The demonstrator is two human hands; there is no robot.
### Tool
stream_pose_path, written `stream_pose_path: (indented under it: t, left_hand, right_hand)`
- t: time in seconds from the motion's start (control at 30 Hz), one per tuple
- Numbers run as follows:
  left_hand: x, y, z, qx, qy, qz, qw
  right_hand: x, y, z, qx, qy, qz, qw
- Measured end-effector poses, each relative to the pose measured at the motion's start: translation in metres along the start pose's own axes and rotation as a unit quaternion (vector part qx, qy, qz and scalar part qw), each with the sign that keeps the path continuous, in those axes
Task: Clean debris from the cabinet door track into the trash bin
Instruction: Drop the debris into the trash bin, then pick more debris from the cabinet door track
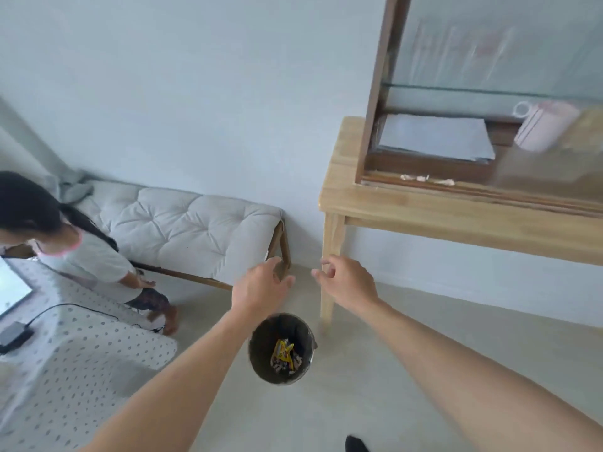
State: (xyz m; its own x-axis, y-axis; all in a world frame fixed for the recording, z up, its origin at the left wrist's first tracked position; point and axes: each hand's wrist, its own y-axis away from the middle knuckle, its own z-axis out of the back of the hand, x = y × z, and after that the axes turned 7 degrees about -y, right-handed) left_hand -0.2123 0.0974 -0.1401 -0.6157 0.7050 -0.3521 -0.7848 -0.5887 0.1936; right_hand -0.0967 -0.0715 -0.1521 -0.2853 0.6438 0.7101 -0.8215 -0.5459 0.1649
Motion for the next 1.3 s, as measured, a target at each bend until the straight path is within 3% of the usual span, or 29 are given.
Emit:
stream_pose_path:
  t: [0.3,0.63,0.93,1.3]
  left_hand:
    - [-0.107,0.005,0.096,-0.043,0.007,-0.094,0.995]
    - [-0.235,-0.027,0.083,-0.002,0.000,-0.172,0.985]
    - [-0.296,-0.088,0.045,-0.024,-0.005,-0.138,0.990]
    - [-0.302,-0.115,0.038,-0.056,0.018,-0.131,0.990]
  right_hand:
    - [0.011,0.029,0.138,-0.122,-0.033,-0.011,0.992]
    - [-0.054,0.004,0.252,-0.192,-0.040,-0.070,0.978]
    - [-0.085,-0.060,0.271,-0.147,0.006,-0.034,0.988]
    - [-0.094,-0.074,0.267,-0.189,-0.012,-0.038,0.981]
